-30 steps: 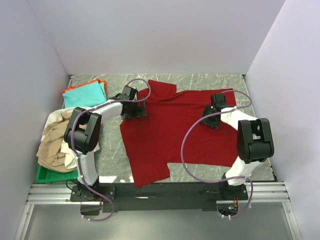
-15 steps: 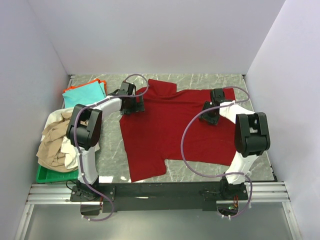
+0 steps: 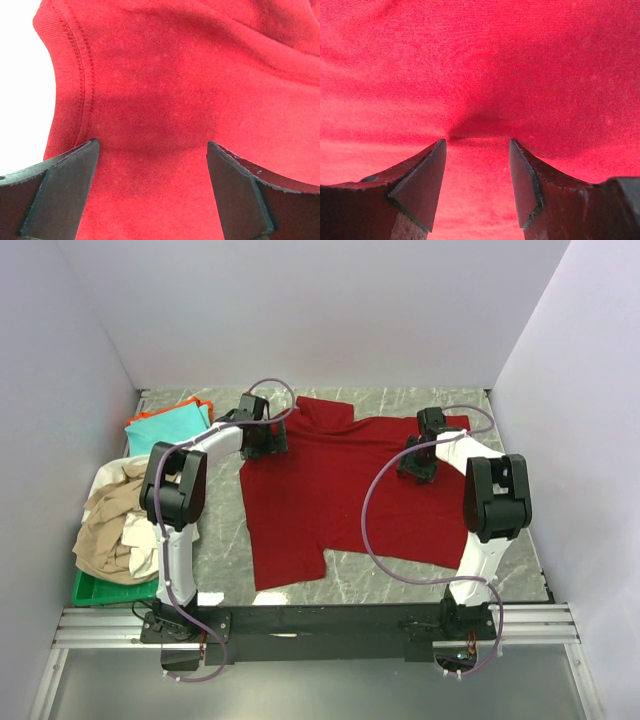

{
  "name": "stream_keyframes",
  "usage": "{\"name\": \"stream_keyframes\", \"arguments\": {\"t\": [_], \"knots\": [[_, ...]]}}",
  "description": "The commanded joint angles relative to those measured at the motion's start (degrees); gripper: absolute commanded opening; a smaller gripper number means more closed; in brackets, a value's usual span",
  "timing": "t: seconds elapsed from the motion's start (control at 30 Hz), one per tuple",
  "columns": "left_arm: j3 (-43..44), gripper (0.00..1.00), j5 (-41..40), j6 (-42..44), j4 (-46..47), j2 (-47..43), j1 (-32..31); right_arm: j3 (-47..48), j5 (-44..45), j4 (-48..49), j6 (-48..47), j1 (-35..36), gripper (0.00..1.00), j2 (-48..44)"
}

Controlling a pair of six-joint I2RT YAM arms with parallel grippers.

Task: Fold and stack the t-shirts
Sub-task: Flatten the tshirt out

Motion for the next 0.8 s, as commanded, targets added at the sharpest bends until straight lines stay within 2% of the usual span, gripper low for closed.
{"name": "stream_keyframes", "arguments": {"t": [0.0, 0.53, 0.77], "knots": [[1.9, 0.96, 0.1, 1.5, -2.6, 3.4, 0.8, 2.3, 1.9, -2.3, -1.2, -0.5, 0.61, 2.5], [11.4, 0.96, 1.5, 2.2, -5.1, 9.5, 1.7, 11.7, 3.2, -6.2, -2.8, -0.8, 0.61, 7.9], [14.4, 0.95, 0.1, 2.9, -6.5, 8.1, 1.7, 17.9, 2.4, -8.7, -3.8, -0.9, 0.61, 9.7]]}}
